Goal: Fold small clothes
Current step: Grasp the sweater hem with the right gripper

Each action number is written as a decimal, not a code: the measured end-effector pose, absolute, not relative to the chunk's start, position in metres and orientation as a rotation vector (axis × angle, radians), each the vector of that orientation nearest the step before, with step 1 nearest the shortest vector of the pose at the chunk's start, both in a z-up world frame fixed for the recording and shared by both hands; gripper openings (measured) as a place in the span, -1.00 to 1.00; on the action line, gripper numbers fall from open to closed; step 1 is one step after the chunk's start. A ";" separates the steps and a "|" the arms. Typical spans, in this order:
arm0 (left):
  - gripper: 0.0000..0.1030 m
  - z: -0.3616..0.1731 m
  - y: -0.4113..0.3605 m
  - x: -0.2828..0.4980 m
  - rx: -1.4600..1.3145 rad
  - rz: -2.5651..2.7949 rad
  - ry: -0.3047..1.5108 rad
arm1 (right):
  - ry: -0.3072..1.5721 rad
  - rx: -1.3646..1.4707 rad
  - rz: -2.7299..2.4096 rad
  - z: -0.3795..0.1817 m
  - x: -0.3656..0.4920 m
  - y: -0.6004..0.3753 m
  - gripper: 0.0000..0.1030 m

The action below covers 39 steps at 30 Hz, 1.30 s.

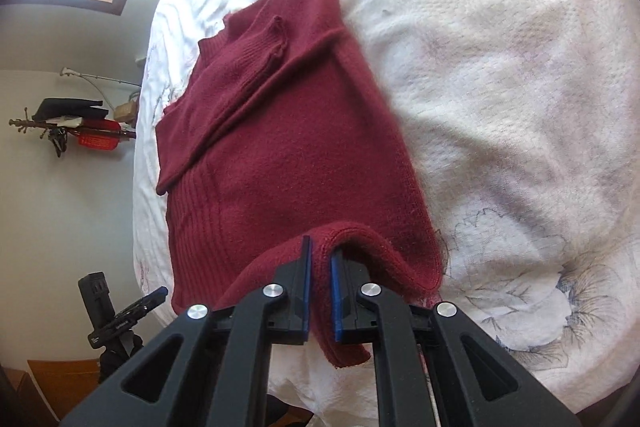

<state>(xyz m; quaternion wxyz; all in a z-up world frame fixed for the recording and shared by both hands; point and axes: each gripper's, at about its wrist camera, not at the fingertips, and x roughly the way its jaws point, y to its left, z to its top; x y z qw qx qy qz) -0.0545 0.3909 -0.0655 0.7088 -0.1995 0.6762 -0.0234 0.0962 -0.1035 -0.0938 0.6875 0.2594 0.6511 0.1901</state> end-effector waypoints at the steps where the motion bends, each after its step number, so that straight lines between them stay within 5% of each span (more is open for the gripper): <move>1: 0.29 -0.072 0.387 -0.056 -0.459 -0.037 1.550 | 1.454 0.572 0.430 -0.092 0.095 -0.103 -0.85; 10: 0.29 -0.106 0.391 -0.068 -0.570 0.112 1.676 | 1.444 0.528 0.438 -0.087 0.091 -0.096 -0.80; 17: 0.36 -0.063 0.391 -0.078 -0.643 0.021 1.568 | 1.445 0.519 0.441 -0.088 0.092 -0.097 -0.80; 26: 0.39 -0.104 0.384 -0.083 -0.638 0.120 1.730 | 1.439 0.525 0.446 -0.087 0.092 -0.099 -0.80; 35: 0.43 -0.110 0.409 -0.077 -0.712 0.203 1.670 | 1.439 0.506 0.436 -0.086 0.090 -0.096 -0.80; 39: 0.20 -0.119 0.417 -0.081 -0.726 0.215 1.692 | 1.445 0.497 0.428 -0.089 0.090 -0.096 -0.80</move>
